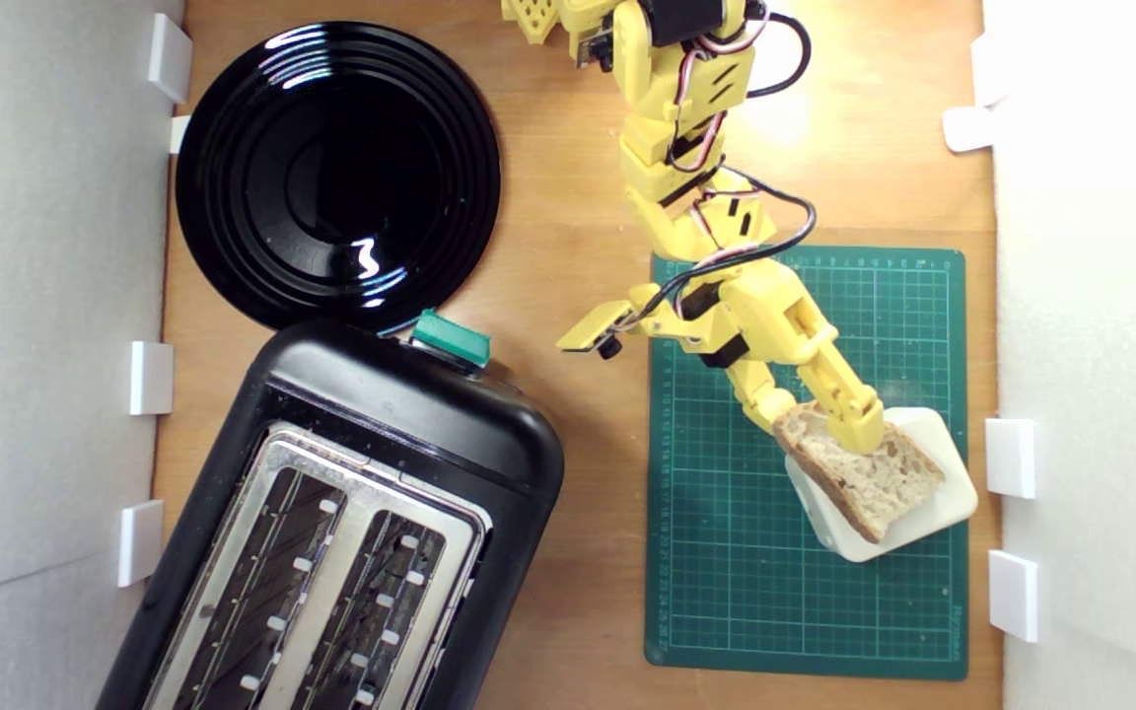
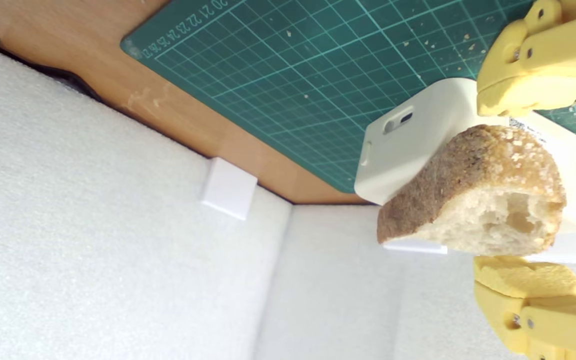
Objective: Pick bread and place in toaster
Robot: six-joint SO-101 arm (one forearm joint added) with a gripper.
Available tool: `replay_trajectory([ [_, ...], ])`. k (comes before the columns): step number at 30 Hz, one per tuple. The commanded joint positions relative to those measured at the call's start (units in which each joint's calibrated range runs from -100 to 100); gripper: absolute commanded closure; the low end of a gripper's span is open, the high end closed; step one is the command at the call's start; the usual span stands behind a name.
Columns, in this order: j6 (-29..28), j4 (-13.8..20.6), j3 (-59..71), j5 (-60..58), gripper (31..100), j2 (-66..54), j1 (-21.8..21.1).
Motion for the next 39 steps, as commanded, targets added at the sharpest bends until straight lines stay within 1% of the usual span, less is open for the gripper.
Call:
replay_trajectory([
  [1, 0.41, -0.53, -2.37, -1.42, 42.2, -0.84, -0.92],
  [4, 0.36, -0.53, -2.37, -1.42, 49.8, -0.84, -0.84],
  [7, 0.25, -0.53, -2.37, -1.42, 54.9, -0.84, -0.76],
  [16, 0.1, -0.43, -2.19, -1.42, 59.9, -0.93, -0.68],
  [22, -0.01, -0.34, -2.1, -1.42, 66.0, -1.18, -0.68],
  [28, -0.06, -0.43, -2.01, -1.42, 69.1, -1.59, -0.6],
  [33, -0.06, -0.43, -1.92, -1.42, 69.4, -2.01, -0.6],
  [35, -0.06, -0.53, -1.46, -0.99, 69.3, -4.17, -0.6],
  [39, -0.17, -0.53, -1.64, 7.63, 69.2, -9.91, -1.08],
])
